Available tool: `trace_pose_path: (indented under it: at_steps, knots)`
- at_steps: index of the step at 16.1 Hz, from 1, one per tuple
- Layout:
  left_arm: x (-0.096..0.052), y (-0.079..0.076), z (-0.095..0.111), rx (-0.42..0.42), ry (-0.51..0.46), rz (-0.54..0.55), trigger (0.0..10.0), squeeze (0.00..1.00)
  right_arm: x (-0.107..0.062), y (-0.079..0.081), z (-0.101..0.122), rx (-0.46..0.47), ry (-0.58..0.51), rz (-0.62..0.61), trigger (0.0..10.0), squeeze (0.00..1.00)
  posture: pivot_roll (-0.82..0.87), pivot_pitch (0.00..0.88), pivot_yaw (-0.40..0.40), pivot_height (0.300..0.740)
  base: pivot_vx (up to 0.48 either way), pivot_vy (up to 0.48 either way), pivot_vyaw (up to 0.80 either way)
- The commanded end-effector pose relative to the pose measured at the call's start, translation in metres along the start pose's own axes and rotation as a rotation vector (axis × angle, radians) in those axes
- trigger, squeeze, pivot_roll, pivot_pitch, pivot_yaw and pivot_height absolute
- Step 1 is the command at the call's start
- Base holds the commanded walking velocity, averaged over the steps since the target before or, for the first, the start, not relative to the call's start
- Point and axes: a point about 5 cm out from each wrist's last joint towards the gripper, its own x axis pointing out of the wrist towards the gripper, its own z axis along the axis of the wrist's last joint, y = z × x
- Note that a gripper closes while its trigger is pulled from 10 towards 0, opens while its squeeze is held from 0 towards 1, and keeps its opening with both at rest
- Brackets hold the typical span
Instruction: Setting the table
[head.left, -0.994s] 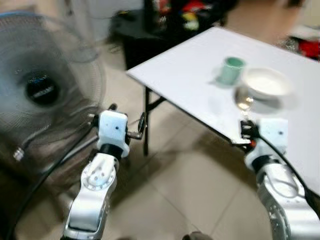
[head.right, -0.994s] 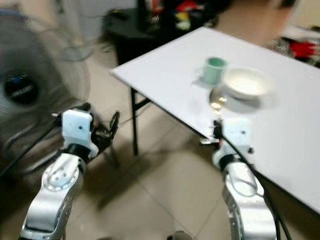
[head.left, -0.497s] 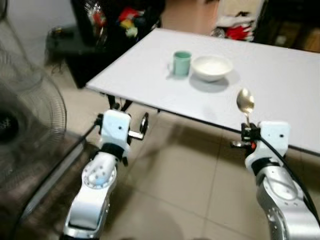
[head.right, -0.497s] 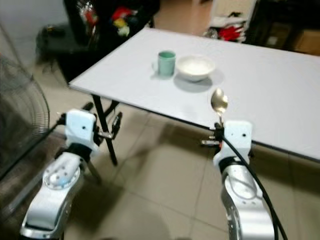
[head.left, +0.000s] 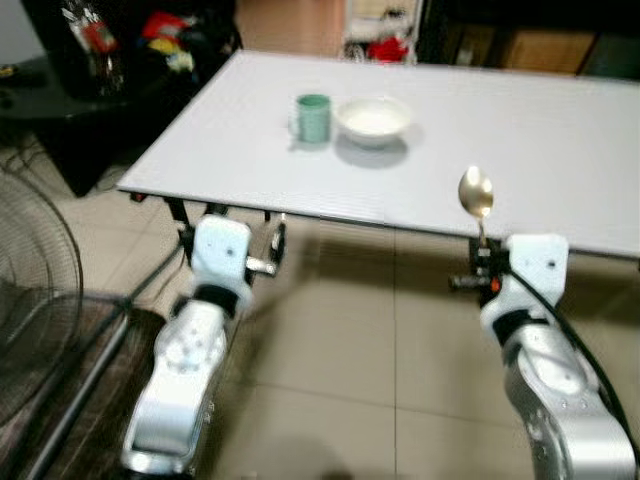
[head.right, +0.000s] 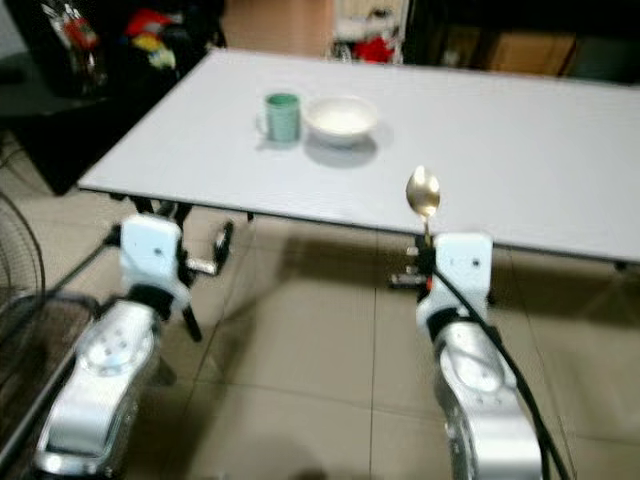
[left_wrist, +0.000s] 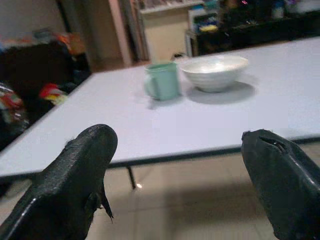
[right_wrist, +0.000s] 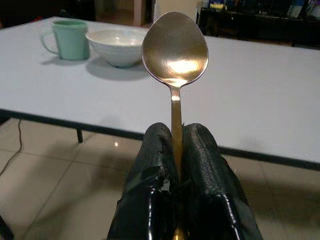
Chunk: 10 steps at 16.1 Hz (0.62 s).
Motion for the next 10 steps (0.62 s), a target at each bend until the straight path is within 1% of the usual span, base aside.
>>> trace_pose_path:
  at_steps: [1, 2, 4, 5, 6, 8, 9, 10]
  knots:
    - [-0.004, 0.008, -0.003, 0.049, 0.020, 0.027, 10.0, 0.00, 0.000, 0.008, 0.006, -0.030, -0.044, 0.051, 10.0, 0.00, -0.07, 0.035, 0.019, 0.740, 0.000, 0.000, 0.00]
    - [-0.007, 0.009, -0.004, 0.044, 0.026, 0.038, 10.0, 0.00, -0.001, 0.011, 0.006, -0.049, -0.049, 0.077, 10.0, 0.00, -0.06, 0.035, 0.022, 0.740, 0.000, 0.000, 0.00]
    - [-0.011, 0.014, -0.002, -0.014, 0.014, 0.060, 10.0, 0.00, -0.004, 0.014, 0.001, -0.032, -0.040, 0.114, 10.0, 0.00, -0.05, 0.034, 0.031, 0.740, 0.000, 0.000, 0.00]
    - [-0.014, 0.015, -0.002, -0.020, 0.013, 0.053, 10.0, 0.00, -0.004, 0.015, 0.000, -0.038, -0.040, 0.118, 10.0, 0.00, -0.04, 0.031, 0.035, 0.740, 0.000, 0.000, 0.00]
    - [-0.018, 0.016, -0.003, -0.022, 0.017, 0.042, 10.0, 0.00, -0.004, 0.017, 0.000, -0.066, -0.048, 0.125, 10.0, 0.00, -0.04, 0.029, 0.042, 0.740, 0.000, 0.000, 0.00]
    - [-0.023, 0.019, -0.004, -0.008, 0.028, 0.039, 10.0, 0.00, -0.004, 0.022, -0.003, -0.071, -0.052, 0.138, 10.0, 0.00, -0.02, 0.029, 0.044, 0.740, 0.283, 0.000, 0.80]
    - [-0.024, 0.020, -0.005, 0.011, 0.032, 0.035, 10.0, 0.00, -0.002, 0.022, -0.004, -0.051, -0.052, 0.145, 10.0, 0.00, -0.01, 0.028, 0.038, 0.740, 0.300, 0.000, 0.00]
    - [-0.024, 0.021, -0.005, 0.013, 0.032, 0.037, 10.0, 0.00, -0.001, 0.022, -0.005, -0.042, -0.051, 0.147, 10.0, 0.00, -0.01, 0.028, 0.038, 0.740, 0.300, 0.000, 0.00]
